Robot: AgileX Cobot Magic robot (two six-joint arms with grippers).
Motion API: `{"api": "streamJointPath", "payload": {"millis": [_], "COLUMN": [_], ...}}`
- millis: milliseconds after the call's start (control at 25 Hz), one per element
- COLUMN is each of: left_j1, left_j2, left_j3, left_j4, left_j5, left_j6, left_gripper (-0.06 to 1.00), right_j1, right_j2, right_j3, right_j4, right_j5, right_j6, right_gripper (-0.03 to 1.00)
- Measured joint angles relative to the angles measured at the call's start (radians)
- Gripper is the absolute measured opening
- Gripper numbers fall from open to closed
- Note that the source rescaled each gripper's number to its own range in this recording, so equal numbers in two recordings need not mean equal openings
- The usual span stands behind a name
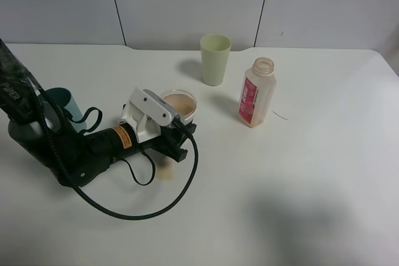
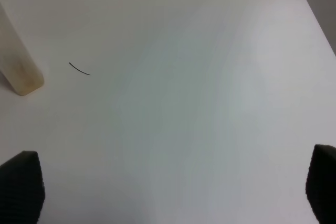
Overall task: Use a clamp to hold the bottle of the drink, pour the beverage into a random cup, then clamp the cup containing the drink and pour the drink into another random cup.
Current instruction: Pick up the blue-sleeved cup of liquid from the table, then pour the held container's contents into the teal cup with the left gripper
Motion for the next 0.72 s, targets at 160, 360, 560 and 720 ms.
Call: {"api": "streamJointPath", "payload": {"millis": [160,360,560,720], "left_j1": [0.000,0.011,0.017,0.025], "left_j2": [0.000,0.000,-0.001,-0.073], "left_j3": [-0.002,-0.002,-0.002,0.001], "left_j4": [0.000,0.008,0.008,-0.010], "left_j5": [0.000,0.000,0.000,0.039], "left_j6": [0.000,0.015,0.015,-0.005], "left_gripper": [0.03,0.03,0.03,0.03], "right_j1": [0.000,0.000,0.000,0.000], "right_j2": [0.000,0.000,0.000,0.000], "right_j3": [0.000,0.000,0.000,0.000], "right_j4": [0.000,0.000,0.000,0.000], "right_j5": [0.000,0.000,0.000,0.000], "right_j6": [0.000,0.000,0.000,0.000], "right_gripper": [1.00,1.00,1.00,1.00]}}
